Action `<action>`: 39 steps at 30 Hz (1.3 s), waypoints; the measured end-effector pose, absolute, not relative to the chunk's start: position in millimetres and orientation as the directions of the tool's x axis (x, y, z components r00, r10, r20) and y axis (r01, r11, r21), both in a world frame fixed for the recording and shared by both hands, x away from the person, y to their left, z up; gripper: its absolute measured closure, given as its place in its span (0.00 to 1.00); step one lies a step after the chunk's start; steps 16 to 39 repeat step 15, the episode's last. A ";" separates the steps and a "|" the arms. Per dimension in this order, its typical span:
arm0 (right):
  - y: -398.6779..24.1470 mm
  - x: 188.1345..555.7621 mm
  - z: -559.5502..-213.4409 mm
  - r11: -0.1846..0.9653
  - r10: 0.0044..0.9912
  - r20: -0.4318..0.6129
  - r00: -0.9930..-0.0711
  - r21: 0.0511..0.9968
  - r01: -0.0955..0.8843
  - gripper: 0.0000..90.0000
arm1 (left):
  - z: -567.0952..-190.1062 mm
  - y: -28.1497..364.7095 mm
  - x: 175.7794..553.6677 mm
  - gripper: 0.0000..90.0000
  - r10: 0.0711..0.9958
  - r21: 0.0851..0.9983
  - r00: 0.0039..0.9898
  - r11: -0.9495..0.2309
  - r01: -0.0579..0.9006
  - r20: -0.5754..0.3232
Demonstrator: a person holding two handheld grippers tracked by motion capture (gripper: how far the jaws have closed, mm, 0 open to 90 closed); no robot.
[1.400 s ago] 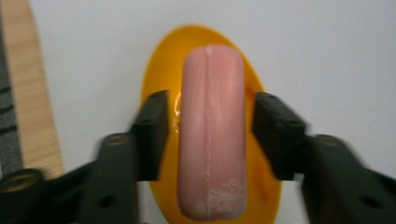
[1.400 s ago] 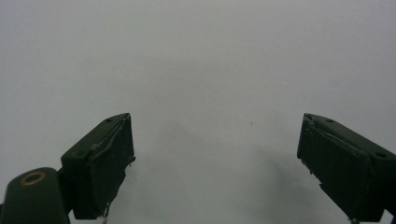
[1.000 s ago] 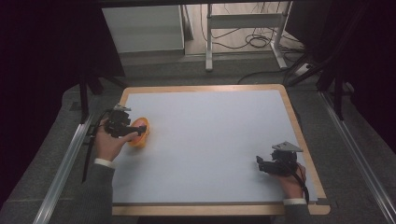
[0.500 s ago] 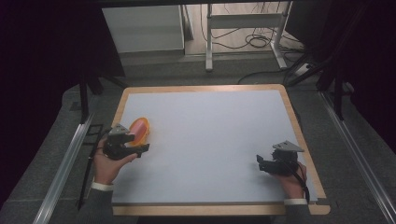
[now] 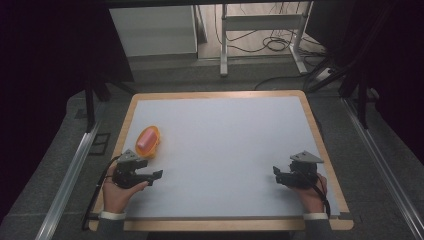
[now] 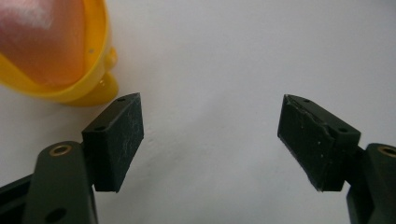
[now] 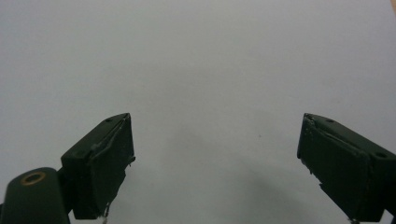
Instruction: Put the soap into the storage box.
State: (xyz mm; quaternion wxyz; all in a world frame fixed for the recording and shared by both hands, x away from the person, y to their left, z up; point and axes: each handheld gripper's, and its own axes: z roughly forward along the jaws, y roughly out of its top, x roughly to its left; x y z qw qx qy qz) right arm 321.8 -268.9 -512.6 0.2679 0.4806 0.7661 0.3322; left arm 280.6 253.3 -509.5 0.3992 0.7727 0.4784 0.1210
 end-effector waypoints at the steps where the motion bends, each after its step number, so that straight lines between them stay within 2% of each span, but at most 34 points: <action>1: -268.5 321.6 -512.6 0.318 0.914 -0.091 -0.395 0.766 0.558 0.12 | -509.5 253.3 280.6 0.26 0.836 0.733 0.513 -0.223 0.643 -0.195; 5: -267.5 321.5 -512.7 0.323 0.912 -0.094 -0.400 0.766 0.556 0.12 | -511.9 255.2 275.3 0.25 0.819 0.737 0.526 -0.207 0.644 -0.230; 39: -268.5 321.0 -509.2 0.317 0.914 -0.098 -0.393 0.776 0.545 0.12 | -514.3 254.9 276.9 0.25 0.826 0.737 0.521 -0.213 0.641 -0.214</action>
